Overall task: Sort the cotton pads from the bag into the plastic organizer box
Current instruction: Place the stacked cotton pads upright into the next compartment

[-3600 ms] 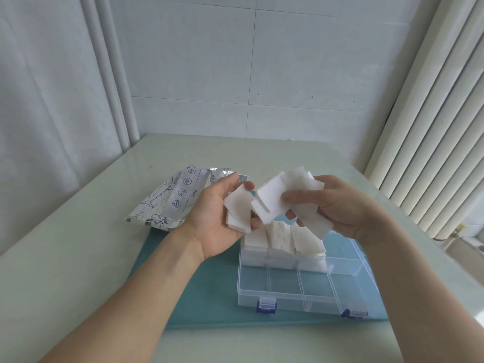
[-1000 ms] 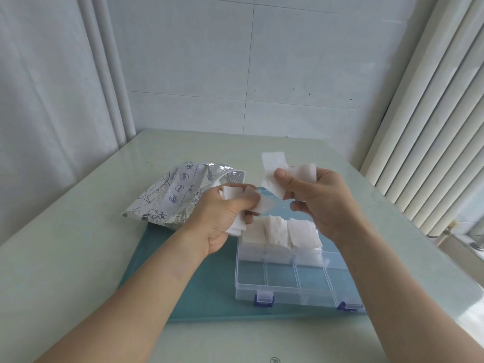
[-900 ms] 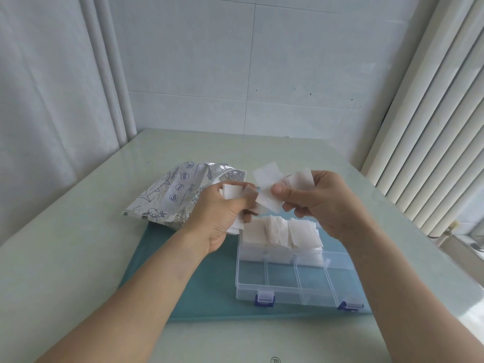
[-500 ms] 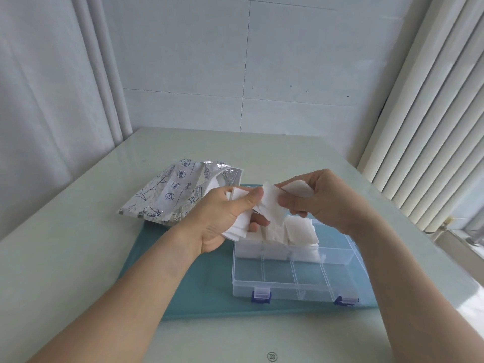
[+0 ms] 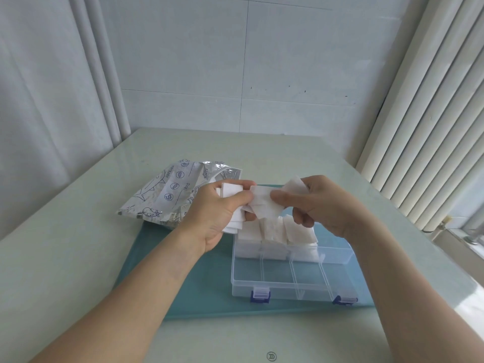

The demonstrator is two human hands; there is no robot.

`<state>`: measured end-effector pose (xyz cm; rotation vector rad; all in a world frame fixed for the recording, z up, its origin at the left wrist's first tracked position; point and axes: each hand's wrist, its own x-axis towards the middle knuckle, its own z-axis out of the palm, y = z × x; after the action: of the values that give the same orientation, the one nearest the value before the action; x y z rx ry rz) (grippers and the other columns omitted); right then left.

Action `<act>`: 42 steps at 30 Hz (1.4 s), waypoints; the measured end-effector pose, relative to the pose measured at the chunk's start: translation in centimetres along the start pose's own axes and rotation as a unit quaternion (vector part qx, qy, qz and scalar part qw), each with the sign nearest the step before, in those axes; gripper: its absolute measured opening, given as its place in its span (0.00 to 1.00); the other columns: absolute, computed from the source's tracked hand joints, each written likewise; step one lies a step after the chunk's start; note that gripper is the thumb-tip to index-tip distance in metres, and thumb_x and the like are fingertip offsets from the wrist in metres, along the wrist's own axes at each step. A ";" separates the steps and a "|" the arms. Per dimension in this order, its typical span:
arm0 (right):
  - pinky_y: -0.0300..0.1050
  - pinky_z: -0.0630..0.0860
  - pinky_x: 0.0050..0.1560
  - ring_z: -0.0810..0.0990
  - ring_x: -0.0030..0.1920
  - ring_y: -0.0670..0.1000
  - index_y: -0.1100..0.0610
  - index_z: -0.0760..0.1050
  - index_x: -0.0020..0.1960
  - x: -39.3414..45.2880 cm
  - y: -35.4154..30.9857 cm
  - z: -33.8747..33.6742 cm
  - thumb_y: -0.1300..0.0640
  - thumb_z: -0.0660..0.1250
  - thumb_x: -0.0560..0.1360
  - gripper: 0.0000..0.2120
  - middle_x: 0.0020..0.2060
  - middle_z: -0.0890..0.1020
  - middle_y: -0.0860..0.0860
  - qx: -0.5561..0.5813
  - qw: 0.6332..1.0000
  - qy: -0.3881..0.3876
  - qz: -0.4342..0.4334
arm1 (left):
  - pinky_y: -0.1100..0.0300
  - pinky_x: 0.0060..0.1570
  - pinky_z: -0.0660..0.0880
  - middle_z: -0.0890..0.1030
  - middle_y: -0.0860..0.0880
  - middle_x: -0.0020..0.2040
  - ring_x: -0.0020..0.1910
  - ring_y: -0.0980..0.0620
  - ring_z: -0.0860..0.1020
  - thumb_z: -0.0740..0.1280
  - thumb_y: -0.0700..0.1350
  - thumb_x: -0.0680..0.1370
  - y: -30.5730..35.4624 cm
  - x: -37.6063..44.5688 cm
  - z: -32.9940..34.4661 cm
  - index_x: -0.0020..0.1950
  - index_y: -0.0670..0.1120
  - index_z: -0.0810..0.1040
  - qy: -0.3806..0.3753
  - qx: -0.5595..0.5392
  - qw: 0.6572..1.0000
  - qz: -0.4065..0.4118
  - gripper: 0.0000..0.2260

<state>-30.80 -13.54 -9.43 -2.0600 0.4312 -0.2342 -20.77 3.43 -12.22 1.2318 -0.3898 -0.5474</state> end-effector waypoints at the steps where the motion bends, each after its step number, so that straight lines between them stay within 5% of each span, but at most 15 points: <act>1: 0.42 0.68 0.31 0.70 0.27 0.52 0.57 0.83 0.38 0.0 0.0 0.1 0.50 0.76 0.72 0.11 0.24 0.76 0.52 0.013 1.000 -0.011 0.002 | 0.58 0.31 0.79 0.84 0.42 0.40 0.32 0.48 0.82 0.71 0.33 0.75 0.0 0.0 0.0 0.50 0.41 0.83 0.007 0.007 1.000 0.007 0.06; 6: 0.38 0.62 0.25 0.65 0.23 0.49 0.63 0.80 0.40 0.0 -0.3 0.6 0.59 0.76 0.72 0.08 0.22 0.70 0.50 0.131 0.990 0.047 -0.030 | 0.61 0.33 0.76 0.80 0.42 0.39 0.32 0.49 0.78 0.69 0.48 0.78 0.4 0.5 0.1 0.52 0.42 0.79 0.002 -0.061 0.997 -0.038 0.10; 9: 0.38 0.62 0.23 0.68 0.21 0.48 0.65 0.79 0.43 -0.2 -1.7 2.6 0.60 0.75 0.73 0.08 0.23 0.76 0.51 0.161 0.982 0.072 -0.064 | 0.60 0.47 0.75 0.83 0.46 0.48 0.40 0.52 0.81 0.66 0.59 0.76 0.6 0.6 -0.1 0.54 0.45 0.82 -0.066 -0.099 0.991 -0.061 0.19; 11: 0.38 0.65 0.23 0.72 0.21 0.50 0.65 0.79 0.45 -0.6 -2.4 4.2 0.58 0.75 0.74 0.10 0.28 0.81 0.52 0.129 0.985 0.080 -0.083 | 0.59 0.52 0.73 0.84 0.47 0.48 0.44 0.51 0.81 0.65 0.57 0.77 0.6 0.4 0.0 0.49 0.44 0.85 -0.104 -0.102 0.988 -0.059 0.18; 14: 0.38 0.69 0.26 0.75 0.22 0.49 0.62 0.78 0.38 -1.1 -2.8 5.3 0.51 0.70 0.77 0.15 0.29 0.84 0.51 0.013 0.991 0.096 -0.091 | 0.55 0.47 0.69 0.81 0.44 0.44 0.40 0.49 0.76 0.68 0.49 0.77 0.3 0.2 0.2 0.47 0.42 0.82 -0.124 -0.068 0.989 -0.048 0.10; 19: 0.31 0.64 0.24 0.68 0.19 0.43 0.63 0.82 0.40 -1.6 -3.2 4.5 0.51 0.63 0.82 0.20 0.21 0.79 0.43 -0.078 0.995 0.025 -0.052 | 0.55 0.40 0.74 0.78 0.39 0.47 0.36 0.47 0.77 0.69 0.42 0.76 0.0 0.6 0.0 0.51 0.42 0.79 -0.068 -0.106 0.988 -0.086 0.06; 24: 0.47 0.76 0.31 0.72 0.27 0.51 0.60 0.78 0.37 -1.9 -3.5 3.5 0.50 0.58 0.84 0.23 0.27 0.75 0.50 0.032 0.999 0.005 -0.018 | 0.56 0.37 0.80 0.85 0.41 0.44 0.40 0.46 0.84 0.61 0.36 0.81 0.1 0.7 -0.3 0.53 0.43 0.76 -0.053 -0.154 0.981 -0.102 0.05; 27: 0.52 0.80 0.39 0.77 0.36 0.49 0.60 0.82 0.43 -1.7 -3.2 3.2 0.56 0.56 0.84 0.20 0.37 0.84 0.50 0.165 0.986 -0.003 -0.006 | 0.59 0.34 0.78 0.84 0.40 0.47 0.39 0.46 0.82 0.62 0.35 0.81 0.2 0.6 -0.3 0.55 0.44 0.75 -0.064 -0.153 0.981 -0.101 0.06; 32: 0.48 0.73 0.42 0.77 0.37 0.49 0.58 0.84 0.49 -1.2 -2.0 2.7 0.55 0.70 0.78 0.07 0.39 0.84 0.52 0.106 0.991 0.039 -0.069 | 0.60 0.30 0.76 0.80 0.42 0.39 0.31 0.48 0.78 0.64 0.32 0.78 0.1 0.6 -0.3 0.53 0.42 0.77 -0.058 -0.157 0.980 -0.109 0.08; 37: 0.45 0.72 0.31 0.75 0.30 0.54 0.61 0.78 0.40 -0.9 -1.8 2.4 0.49 0.81 0.62 0.19 0.34 0.85 0.59 0.164 0.978 0.104 -0.072 | 0.56 0.37 0.80 0.83 0.39 0.49 0.43 0.45 0.82 0.65 0.30 0.75 0.1 0.5 -0.4 0.59 0.38 0.79 -0.117 -0.089 0.985 -0.089 0.14; 40: 0.42 0.71 0.27 0.72 0.25 0.53 0.64 0.79 0.38 -0.9 -1.8 2.9 0.51 0.81 0.66 0.18 0.29 0.83 0.56 0.143 0.980 0.119 -0.073 | 0.56 0.36 0.80 0.82 0.40 0.46 0.39 0.47 0.82 0.66 0.38 0.78 0.3 0.1 -0.2 0.52 0.40 0.82 -0.136 -0.065 0.982 -0.115 0.07; 42: 0.43 0.73 0.28 0.73 0.25 0.53 0.64 0.81 0.40 -0.8 -1.7 3.0 0.52 0.80 0.69 0.15 0.29 0.84 0.56 0.122 0.982 0.127 -0.069 | 0.55 0.37 0.81 0.82 0.39 0.45 0.38 0.46 0.81 0.64 0.48 0.81 0.5 -0.1 0.0 0.46 0.41 0.85 -0.131 -0.072 0.978 -0.143 0.14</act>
<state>-30.17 -10.05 -9.47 -1.8248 0.3938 -0.6095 -20.75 3.60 -11.73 1.0842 -0.3880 -0.9754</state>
